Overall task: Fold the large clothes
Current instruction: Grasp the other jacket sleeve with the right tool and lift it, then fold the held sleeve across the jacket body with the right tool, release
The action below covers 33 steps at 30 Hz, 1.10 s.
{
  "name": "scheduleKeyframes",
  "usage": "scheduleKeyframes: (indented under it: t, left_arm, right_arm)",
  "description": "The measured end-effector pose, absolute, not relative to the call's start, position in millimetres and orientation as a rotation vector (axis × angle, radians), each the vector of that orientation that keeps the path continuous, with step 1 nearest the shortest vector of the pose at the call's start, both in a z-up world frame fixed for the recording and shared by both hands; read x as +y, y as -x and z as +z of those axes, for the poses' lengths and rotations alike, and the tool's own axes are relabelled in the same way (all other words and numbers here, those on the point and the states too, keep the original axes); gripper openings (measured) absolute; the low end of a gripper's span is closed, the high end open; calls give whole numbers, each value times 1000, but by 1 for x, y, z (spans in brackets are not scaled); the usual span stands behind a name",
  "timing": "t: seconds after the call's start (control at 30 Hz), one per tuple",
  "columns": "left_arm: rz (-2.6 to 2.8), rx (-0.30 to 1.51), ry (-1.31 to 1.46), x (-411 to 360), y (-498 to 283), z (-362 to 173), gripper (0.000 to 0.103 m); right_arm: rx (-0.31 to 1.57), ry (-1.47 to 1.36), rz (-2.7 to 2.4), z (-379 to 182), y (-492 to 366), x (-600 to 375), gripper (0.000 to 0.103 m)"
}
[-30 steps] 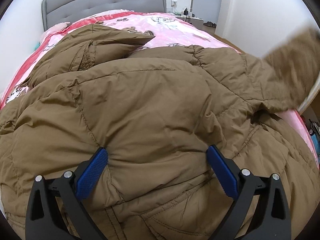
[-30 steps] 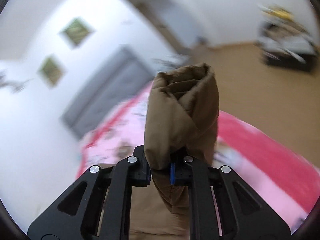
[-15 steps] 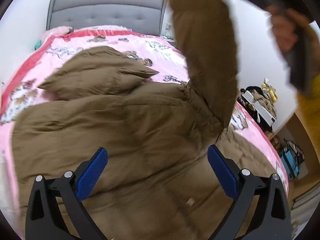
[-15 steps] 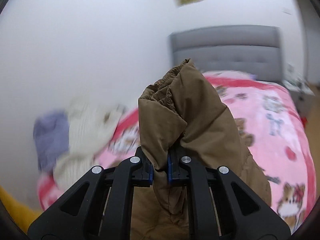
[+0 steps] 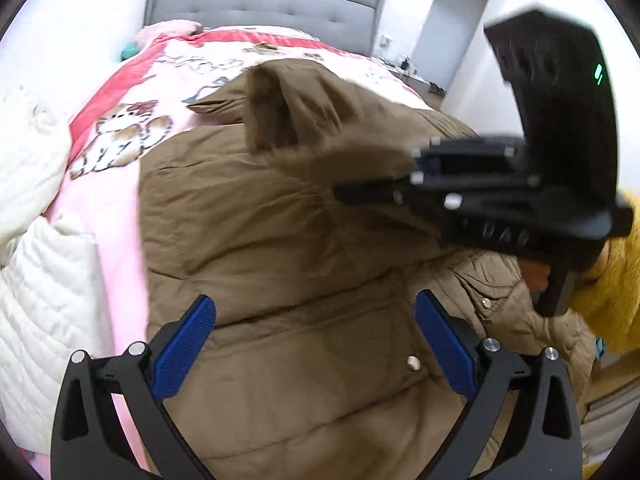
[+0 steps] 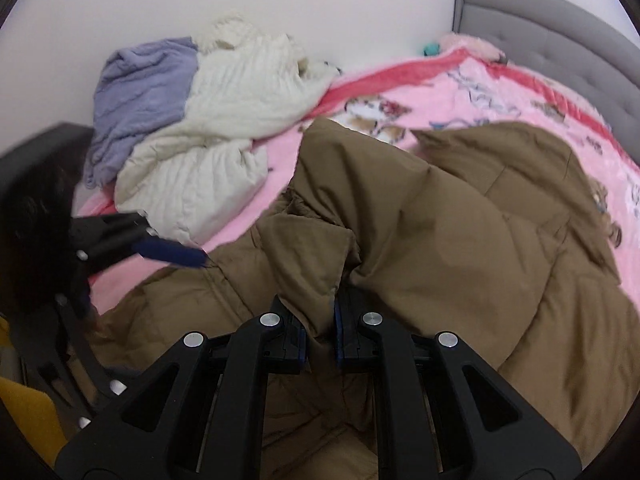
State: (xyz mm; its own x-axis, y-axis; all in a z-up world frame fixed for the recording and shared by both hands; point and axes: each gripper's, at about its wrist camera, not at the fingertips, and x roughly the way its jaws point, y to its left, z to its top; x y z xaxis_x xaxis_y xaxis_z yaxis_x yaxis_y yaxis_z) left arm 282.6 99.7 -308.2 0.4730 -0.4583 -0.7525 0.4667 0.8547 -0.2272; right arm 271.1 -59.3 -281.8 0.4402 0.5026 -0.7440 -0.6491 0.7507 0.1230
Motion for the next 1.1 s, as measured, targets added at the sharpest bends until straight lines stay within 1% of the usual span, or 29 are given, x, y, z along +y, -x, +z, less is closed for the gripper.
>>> scheduleKeyframes:
  t: [0.17,0.27,0.37,0.4,0.43,0.47,0.5,0.63,0.73,0.77,0.8,0.83,0.93,1.0,1.03,1.07,1.1]
  left_arm:
    - [-558,886,47,120,-296,-304,98]
    - [-569,860,74,131,-306,-294,98]
    - [-609,845,85,137,-318,-279,98]
    - [-621,849,92,137,-321,-277,98]
    - [-639,859,111,138,-326,-273,98]
    - [-657,868,145,137,-332,-268,98]
    - [-669,871,165,136,-336,-265,98]
    - [-702,849,214,117,-347,-260,98]
    - [-661,877,211,96,-355,-279,97]
    - [-643,895,226,91,-357,-289,94]
    - [-642,914,249,89,-358,-296,84]
    - [-637,935,272,86,-359,-302,79]
    - [-608,934,327,82,-357,-315,78]
    - [-583,914,327,79,-354,-318,78]
    - [-566,904,318,78,-352,-318,75]
    - [-541,899,303,75,-351,-320,71]
    - [-523,897,295,74,-349,-321,58]
  right_arm:
    - [926,180,717,-307,-286,-45,12]
    - [953,164,726,-313,-286,-46,16]
    - [970,74,779,-306,-284,-58,23]
    - [972,33,795,-302,-283,-63,30]
    - [977,-5,815,-298,-281,-67,47]
    - [976,-56,844,-292,-278,-73,57]
    - [961,-86,851,-285,-274,-79,64]
    - [915,-109,826,-263,-254,-99,64]
    - [868,-120,738,-249,-235,-125,64]
    - [861,-123,697,-246,-232,-135,64]
    - [858,-128,648,-244,-228,-148,64]
    - [865,-138,599,-243,-226,-162,64]
    - [882,-155,454,-247,-220,-200,65]
    - [901,-155,351,-253,-218,-221,70]
    - [905,-167,310,-257,-217,-231,70]
    - [901,-197,267,-262,-218,-244,70]
    - [903,-212,243,-267,-219,-250,70]
